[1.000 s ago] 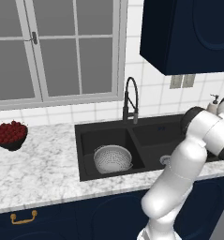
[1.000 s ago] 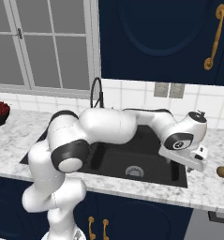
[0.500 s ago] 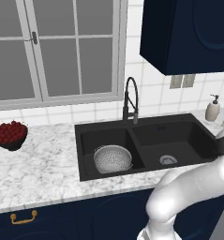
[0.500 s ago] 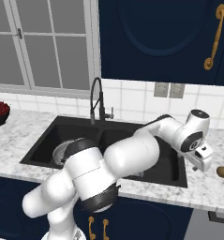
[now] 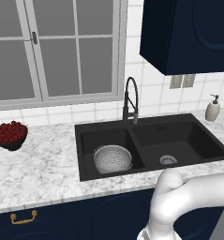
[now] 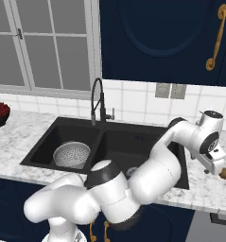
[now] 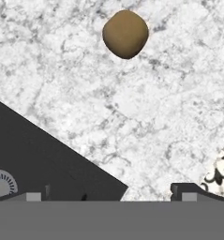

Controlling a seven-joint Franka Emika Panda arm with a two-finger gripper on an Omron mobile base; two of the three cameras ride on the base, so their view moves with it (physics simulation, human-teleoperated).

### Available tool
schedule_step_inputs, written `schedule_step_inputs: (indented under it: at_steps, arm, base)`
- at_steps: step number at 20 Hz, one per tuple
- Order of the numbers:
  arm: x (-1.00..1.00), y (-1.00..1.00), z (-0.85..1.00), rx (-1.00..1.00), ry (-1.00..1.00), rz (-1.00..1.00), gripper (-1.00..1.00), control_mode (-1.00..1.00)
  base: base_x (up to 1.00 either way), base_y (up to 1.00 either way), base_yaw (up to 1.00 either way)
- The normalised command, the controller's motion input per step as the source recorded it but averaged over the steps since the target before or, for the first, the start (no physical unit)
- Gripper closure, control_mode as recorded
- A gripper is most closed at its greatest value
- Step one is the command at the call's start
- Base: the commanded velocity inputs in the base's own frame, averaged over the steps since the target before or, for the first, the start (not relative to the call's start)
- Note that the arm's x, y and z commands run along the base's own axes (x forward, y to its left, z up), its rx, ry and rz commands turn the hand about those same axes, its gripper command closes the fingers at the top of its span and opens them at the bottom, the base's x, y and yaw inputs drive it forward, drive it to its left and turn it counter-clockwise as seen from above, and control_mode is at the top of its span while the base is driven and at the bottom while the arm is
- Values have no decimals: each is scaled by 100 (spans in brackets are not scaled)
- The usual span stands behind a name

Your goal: Put the colander in the sink, put the kiwi in the colander, and turn on the sink faucet and pour water over the colander.

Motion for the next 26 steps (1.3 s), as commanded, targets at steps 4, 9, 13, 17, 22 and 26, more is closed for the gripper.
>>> schedule_step_inputs:
  at_steps: [4,9,13,17,22,26]
  arm:
    - [1,-22,-21,0,0,-2,-100,-100]
    - [0,-22,-37,-1,0,-4,-100,-100]
    - [0,-34,-13,0,0,-4,-100,-100]
    - [0,-43,-1,0,0,-7,-100,-100]
    - [0,-35,-1,0,0,-4,-100,-100]
    - [0,-11,-9,0,0,0,-100,-100]
  base:
    - [0,0,0]
    - [0,0,0]
    - [0,0,0]
    - [0,0,0]
    - [0,0,0]
    - [0,0,0]
